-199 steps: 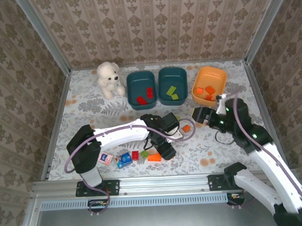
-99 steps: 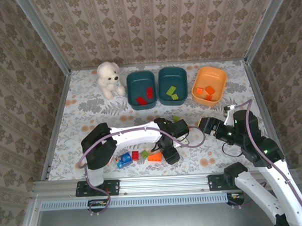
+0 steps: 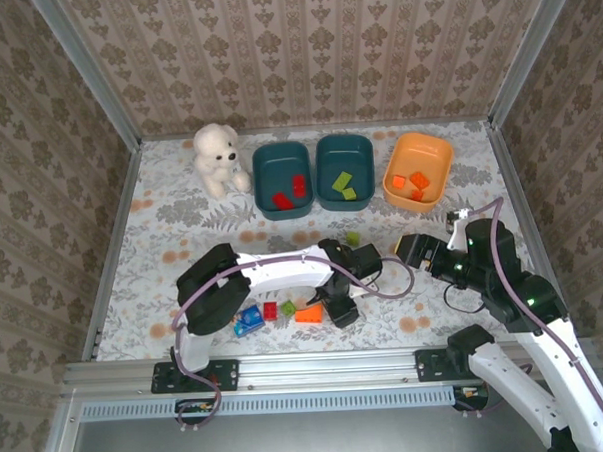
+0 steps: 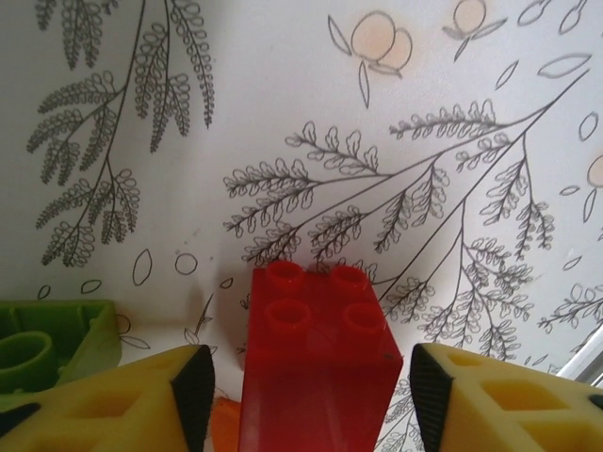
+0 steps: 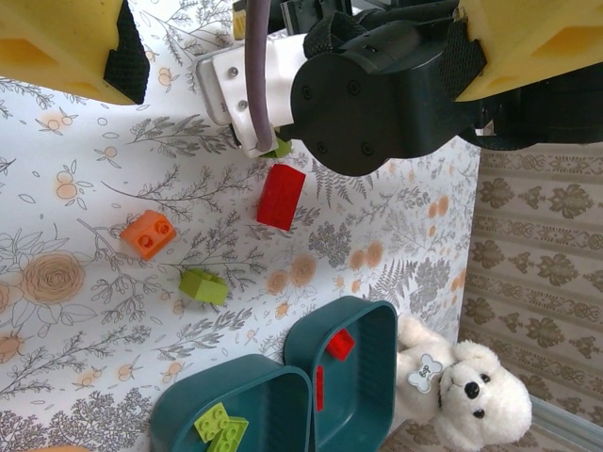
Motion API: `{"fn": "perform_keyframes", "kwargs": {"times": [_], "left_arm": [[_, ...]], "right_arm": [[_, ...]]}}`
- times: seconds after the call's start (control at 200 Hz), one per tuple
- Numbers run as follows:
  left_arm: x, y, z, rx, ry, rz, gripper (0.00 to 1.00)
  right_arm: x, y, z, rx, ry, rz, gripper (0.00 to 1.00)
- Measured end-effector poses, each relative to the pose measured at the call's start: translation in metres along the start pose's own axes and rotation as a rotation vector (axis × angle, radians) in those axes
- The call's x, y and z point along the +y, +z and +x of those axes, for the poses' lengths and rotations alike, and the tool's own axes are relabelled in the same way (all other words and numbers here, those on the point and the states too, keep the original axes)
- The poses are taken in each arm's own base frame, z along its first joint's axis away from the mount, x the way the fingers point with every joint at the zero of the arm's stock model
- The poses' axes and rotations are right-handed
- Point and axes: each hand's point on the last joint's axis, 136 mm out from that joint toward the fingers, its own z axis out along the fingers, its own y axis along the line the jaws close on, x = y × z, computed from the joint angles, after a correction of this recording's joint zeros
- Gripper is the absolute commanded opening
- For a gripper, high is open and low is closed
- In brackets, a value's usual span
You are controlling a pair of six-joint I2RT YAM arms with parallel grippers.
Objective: Sort the legos into containers by color
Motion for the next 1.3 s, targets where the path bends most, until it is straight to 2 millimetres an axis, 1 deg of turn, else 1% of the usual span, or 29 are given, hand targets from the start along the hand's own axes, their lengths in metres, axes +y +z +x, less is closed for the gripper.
{"fn": "perform_keyframes", "kwargs": {"times": [0.175, 0.22, 0.345, 0.405, 0.465, 0.52, 0.56, 0.625, 0.68, 0.73, 0.76, 0.82, 0.9, 0.955, 1.0, 1.055, 1.125, 1.2, 1.245, 1.305], "left_arm": [[0.002, 0.009, 0.002, 0.023, -0.001, -0.006, 0.49], [0.003, 0.011, 0.002, 0.028, -0.002, -0.009, 0.45], [0.005, 0.012, 0.003, 0.030, 0.001, -0.023, 0.33], [0.006, 0.010, 0.002, 0.026, 0.000, -0.031, 0.31], [0.007, 0.010, 0.002, 0.026, -0.001, -0.041, 0.27], [0.009, 0.008, 0.002, 0.025, -0.002, -0.051, 0.26], [0.010, 0.004, 0.002, 0.020, -0.006, -0.059, 0.26], [0.012, -0.008, -0.001, -0.001, -0.026, -0.065, 0.26], [0.016, -0.025, -0.008, -0.049, -0.056, -0.065, 0.26], [0.024, -0.047, -0.015, -0.111, -0.102, -0.065, 0.26], [0.031, -0.061, -0.019, -0.152, -0.132, -0.064, 0.26], [0.052, -0.092, -0.025, -0.239, -0.209, -0.062, 0.26], [0.089, -0.129, -0.026, -0.350, -0.334, -0.070, 0.25], [0.118, -0.148, -0.025, -0.411, -0.416, -0.080, 0.25], [0.141, -0.157, -0.024, -0.444, -0.478, -0.092, 0.25], [0.168, -0.162, -0.023, -0.466, -0.545, -0.106, 0.25], [0.200, -0.160, -0.022, -0.469, -0.622, -0.118, 0.24], [0.235, -0.150, -0.026, -0.464, -0.698, -0.128, 0.24], [0.257, -0.141, -0.028, -0.456, -0.746, -0.134, 0.24], [0.282, -0.131, -0.030, -0.446, -0.800, -0.141, 0.24]], "right_arm": [[0.000, 0.000, 0.000, 0.001, 0.001, 0.001, 0.84], [0.000, 0.001, 0.000, 0.002, 0.001, 0.002, 0.84], [-0.001, 0.001, 0.000, 0.004, 0.001, 0.004, 0.84], [-0.001, 0.002, 0.000, 0.005, 0.002, 0.005, 0.83], [-0.001, 0.002, 0.000, 0.007, 0.002, 0.006, 0.83], [-0.001, 0.003, 0.000, 0.008, 0.003, 0.008, 0.83], [-0.001, 0.003, 0.000, 0.010, 0.003, 0.009, 0.82], [0.000, 0.003, -0.001, 0.009, 0.003, 0.010, 0.82], [0.001, 0.003, -0.003, 0.008, 0.000, 0.009, 0.82], [0.004, 0.002, -0.004, 0.007, -0.003, 0.005, 0.83], [0.006, 0.002, -0.006, 0.007, -0.006, -0.003, 0.82], [0.013, 0.002, -0.008, 0.004, -0.013, -0.030, 0.83], [0.017, 0.005, -0.012, 0.002, -0.015, -0.045, 0.82], [0.019, 0.009, -0.013, 0.013, -0.013, -0.051, 0.82], [0.021, 0.014, -0.014, 0.023, -0.012, -0.055, 0.82], [0.023, 0.022, -0.016, 0.038, -0.009, -0.057, 0.82], [0.024, 0.033, -0.017, 0.063, -0.006, -0.052, 0.82], [0.027, 0.045, -0.021, 0.092, -0.009, -0.050, 0.82], [0.028, 0.053, -0.023, 0.109, -0.010, -0.046, 0.82], [0.031, 0.063, -0.026, 0.135, -0.010, -0.045, 0.82]]}}
